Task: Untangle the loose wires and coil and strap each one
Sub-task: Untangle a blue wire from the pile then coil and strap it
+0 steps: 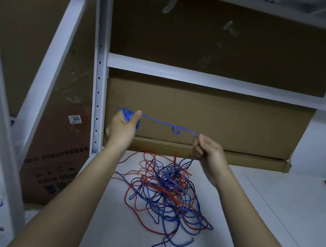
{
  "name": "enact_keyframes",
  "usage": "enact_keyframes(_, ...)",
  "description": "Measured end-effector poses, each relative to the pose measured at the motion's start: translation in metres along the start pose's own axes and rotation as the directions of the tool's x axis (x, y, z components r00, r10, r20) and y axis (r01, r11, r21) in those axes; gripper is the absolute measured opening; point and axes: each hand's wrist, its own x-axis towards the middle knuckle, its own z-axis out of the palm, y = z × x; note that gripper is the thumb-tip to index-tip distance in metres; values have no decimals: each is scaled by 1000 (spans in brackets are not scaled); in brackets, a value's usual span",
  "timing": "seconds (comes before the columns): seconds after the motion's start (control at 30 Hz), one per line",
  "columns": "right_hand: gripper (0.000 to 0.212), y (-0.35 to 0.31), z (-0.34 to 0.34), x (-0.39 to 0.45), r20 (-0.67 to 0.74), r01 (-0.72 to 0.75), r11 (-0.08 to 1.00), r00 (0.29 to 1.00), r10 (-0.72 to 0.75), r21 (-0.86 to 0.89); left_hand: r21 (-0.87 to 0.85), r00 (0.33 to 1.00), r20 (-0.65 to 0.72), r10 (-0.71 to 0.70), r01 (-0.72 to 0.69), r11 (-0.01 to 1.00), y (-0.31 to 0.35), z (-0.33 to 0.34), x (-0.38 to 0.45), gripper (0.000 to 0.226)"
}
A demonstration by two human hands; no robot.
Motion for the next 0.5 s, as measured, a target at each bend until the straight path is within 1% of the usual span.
enact_keyframes(0.07,36,-10,1,19,-213,18,996,976,-36,-85,61,998,-43,34,-31,998,10,3,3,38)
enact_keyframes(0.13,37,-23,8,41,-370,40,975,921,-121,-218,54,998,-51,40,-37,998,26,11,6,37)
enact_keyframes(0.17,36,-29,9,53,-399,40,946,900,-175,-323,49,998,-46,40,-38,998,33,14,7,37)
enact_keyframes(0.2,35,-36,7,65,-396,29,882,886,-241,-471,46,998,-43,47,-46,998,42,16,10,37)
enact_keyframes(0.23,33,-46,5,78,-370,1,788,883,-290,-615,45,997,-40,61,-60,997,51,18,13,37)
enact_keyframes(0.27,31,-58,3,91,-351,-12,720,879,-323,-694,58,996,-38,76,-74,996,60,19,17,36)
enact_keyframes(0.33,29,-89,5,116,-353,27,716,857,-376,-697,93,991,-47,127,-122,988,82,22,24,36)
enact_keyframes(0.37,27,-109,11,127,-351,80,723,834,-426,-686,102,987,-49,152,-146,984,93,24,28,37)
enact_keyframes(0.4,27,-131,19,136,-345,163,742,807,-479,-650,99,983,-51,174,-168,981,105,25,33,39)
enact_keyframes(0.47,30,-169,34,147,-321,360,807,782,-535,-469,78,975,-45,216,-213,974,125,26,42,40)
enact_keyframes(0.5,31,-181,40,150,-316,426,822,775,-547,-377,74,970,-38,242,-238,968,132,26,45,40)
